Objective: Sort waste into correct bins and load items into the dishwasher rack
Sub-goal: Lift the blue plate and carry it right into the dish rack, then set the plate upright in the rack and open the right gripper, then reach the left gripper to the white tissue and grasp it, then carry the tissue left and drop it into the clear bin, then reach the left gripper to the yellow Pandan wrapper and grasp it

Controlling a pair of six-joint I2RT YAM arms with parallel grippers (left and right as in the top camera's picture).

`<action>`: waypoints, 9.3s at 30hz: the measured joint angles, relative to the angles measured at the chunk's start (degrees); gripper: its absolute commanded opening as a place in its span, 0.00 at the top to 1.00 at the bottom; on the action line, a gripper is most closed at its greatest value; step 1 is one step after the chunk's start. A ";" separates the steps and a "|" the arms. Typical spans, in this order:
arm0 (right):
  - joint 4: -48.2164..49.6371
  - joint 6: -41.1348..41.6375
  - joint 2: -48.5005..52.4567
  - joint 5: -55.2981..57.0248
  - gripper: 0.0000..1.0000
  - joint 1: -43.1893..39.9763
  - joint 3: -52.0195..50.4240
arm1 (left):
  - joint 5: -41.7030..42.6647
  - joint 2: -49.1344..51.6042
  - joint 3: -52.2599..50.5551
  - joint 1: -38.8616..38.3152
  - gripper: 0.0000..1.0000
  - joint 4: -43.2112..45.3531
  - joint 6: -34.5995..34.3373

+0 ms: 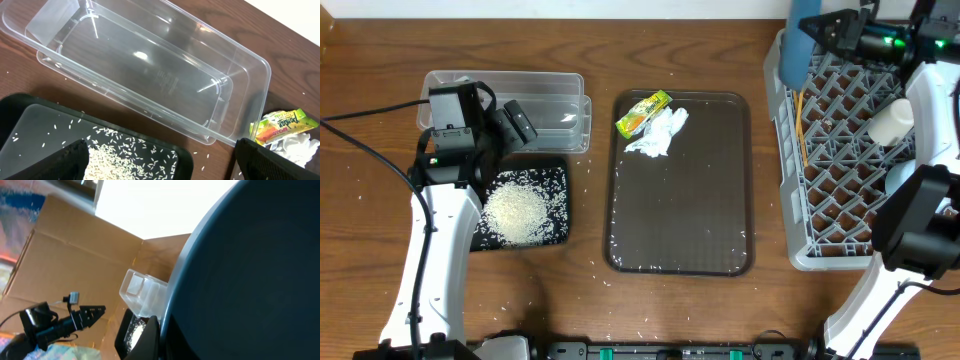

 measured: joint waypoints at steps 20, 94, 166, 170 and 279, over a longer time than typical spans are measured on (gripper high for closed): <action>-7.50 3.72 -0.13 4.35 0.67 -6.10 0.02 | -0.02 0.00 0.00 0.00 0.04 0.02 0.00; -24.98 0.22 -17.22 56.70 0.23 11.78 0.17 | -0.02 0.00 0.00 0.00 0.04 0.00 0.02; -24.55 0.72 -17.55 86.18 0.01 -3.69 0.09 | 6.40 39.71 32.59 -34.40 0.23 -11.61 19.12; -24.52 0.72 -17.55 86.14 0.01 -3.69 0.09 | 5.70 44.13 32.59 -35.28 0.31 -8.17 18.32; -24.52 0.72 -17.55 86.12 0.01 -3.69 0.09 | -1.92 48.48 31.47 -31.82 0.46 5.64 30.88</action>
